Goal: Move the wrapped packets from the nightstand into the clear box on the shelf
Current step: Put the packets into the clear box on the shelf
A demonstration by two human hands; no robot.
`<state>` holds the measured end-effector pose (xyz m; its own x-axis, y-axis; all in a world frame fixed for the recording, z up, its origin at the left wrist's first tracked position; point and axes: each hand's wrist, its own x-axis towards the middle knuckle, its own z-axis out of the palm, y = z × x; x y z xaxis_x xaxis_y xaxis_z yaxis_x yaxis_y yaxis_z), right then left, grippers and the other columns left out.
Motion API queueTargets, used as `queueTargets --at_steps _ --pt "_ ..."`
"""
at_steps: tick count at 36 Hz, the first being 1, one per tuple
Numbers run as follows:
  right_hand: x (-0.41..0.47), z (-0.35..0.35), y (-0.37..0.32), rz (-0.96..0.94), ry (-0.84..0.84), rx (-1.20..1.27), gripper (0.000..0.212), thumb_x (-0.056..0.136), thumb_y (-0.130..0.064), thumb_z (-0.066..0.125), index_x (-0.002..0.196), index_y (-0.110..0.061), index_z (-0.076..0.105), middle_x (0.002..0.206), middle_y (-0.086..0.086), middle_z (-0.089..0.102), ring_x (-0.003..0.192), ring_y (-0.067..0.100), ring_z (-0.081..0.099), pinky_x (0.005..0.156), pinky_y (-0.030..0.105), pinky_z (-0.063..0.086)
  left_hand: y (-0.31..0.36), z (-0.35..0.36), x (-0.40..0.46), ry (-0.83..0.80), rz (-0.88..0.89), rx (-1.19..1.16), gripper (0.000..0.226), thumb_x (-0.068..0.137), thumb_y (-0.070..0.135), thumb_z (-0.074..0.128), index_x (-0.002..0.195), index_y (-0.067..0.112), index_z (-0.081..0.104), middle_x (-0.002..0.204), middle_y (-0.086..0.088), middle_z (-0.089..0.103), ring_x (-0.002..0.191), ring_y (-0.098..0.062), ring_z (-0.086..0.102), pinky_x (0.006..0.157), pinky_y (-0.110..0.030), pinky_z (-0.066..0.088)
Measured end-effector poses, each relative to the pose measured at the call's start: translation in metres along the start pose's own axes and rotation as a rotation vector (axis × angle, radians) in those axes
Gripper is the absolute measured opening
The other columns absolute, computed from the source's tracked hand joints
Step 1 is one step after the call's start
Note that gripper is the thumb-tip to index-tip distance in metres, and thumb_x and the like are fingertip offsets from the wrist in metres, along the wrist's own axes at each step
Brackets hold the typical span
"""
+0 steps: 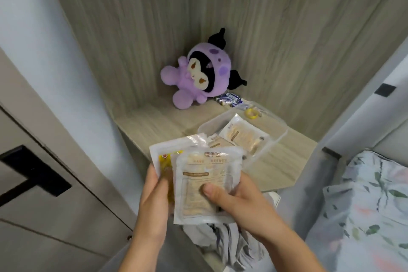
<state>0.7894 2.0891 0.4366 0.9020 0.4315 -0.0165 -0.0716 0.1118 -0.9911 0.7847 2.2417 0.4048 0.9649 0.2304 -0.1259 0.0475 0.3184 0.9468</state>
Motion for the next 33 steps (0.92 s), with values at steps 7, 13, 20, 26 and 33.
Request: queueTargets --at_steps 7,13,20,26,33 --pt "0.065 0.004 0.026 -0.278 0.081 -0.281 0.033 0.087 -0.021 0.061 0.116 -0.036 0.056 0.119 -0.006 0.056 0.115 0.004 0.054 0.097 0.02 0.043 0.002 -0.001 0.046 0.107 0.151 -0.036 0.033 0.098 0.002 0.033 0.105 0.023 0.057 0.084 0.013 0.074 0.078 0.0 0.069 0.062 -0.016 0.054" --pt "0.088 0.02 0.064 -0.373 0.246 -0.534 0.029 0.084 -0.044 0.054 0.111 -0.035 0.057 0.135 0.007 0.034 0.14 0.002 0.011 0.111 0.011 0.017 -0.006 -0.016 0.074 0.076 0.133 -0.089 0.028 0.097 0.003 0.033 0.1 0.014 0.06 0.088 0.002 0.072 0.085 -0.01 0.067 0.075 -0.02 0.054" --pt "0.102 0.028 0.08 -0.386 0.259 -0.33 0.035 0.085 -0.02 0.063 0.116 -0.023 0.047 0.117 -0.025 0.051 0.114 -0.005 0.049 0.096 0.012 0.038 -0.016 -0.021 0.082 -0.01 0.065 -0.148 0.048 0.089 0.037 0.031 0.118 0.007 0.055 0.111 -0.006 0.069 0.107 -0.015 0.063 0.089 -0.024 0.051" --pt "0.103 0.022 0.089 -0.245 0.313 -0.219 0.076 0.079 -0.028 0.066 0.138 -0.035 0.019 0.134 -0.004 0.049 0.128 -0.001 0.043 0.106 0.012 0.031 -0.025 -0.023 0.081 -0.114 0.083 -0.006 0.061 0.089 0.05 0.027 0.13 0.01 0.047 0.123 0.004 0.066 0.12 -0.007 0.056 0.096 -0.018 0.045" --pt "0.112 0.016 0.088 -0.318 0.21 -0.555 0.03 0.093 -0.012 0.057 0.123 -0.012 0.06 0.126 0.0 0.06 0.125 0.013 0.051 0.107 0.036 0.039 -0.037 -0.028 0.082 -0.109 0.085 0.167 0.06 0.08 0.065 0.047 0.117 0.019 0.051 0.119 -0.003 0.063 0.112 -0.008 0.058 0.098 -0.023 0.043"
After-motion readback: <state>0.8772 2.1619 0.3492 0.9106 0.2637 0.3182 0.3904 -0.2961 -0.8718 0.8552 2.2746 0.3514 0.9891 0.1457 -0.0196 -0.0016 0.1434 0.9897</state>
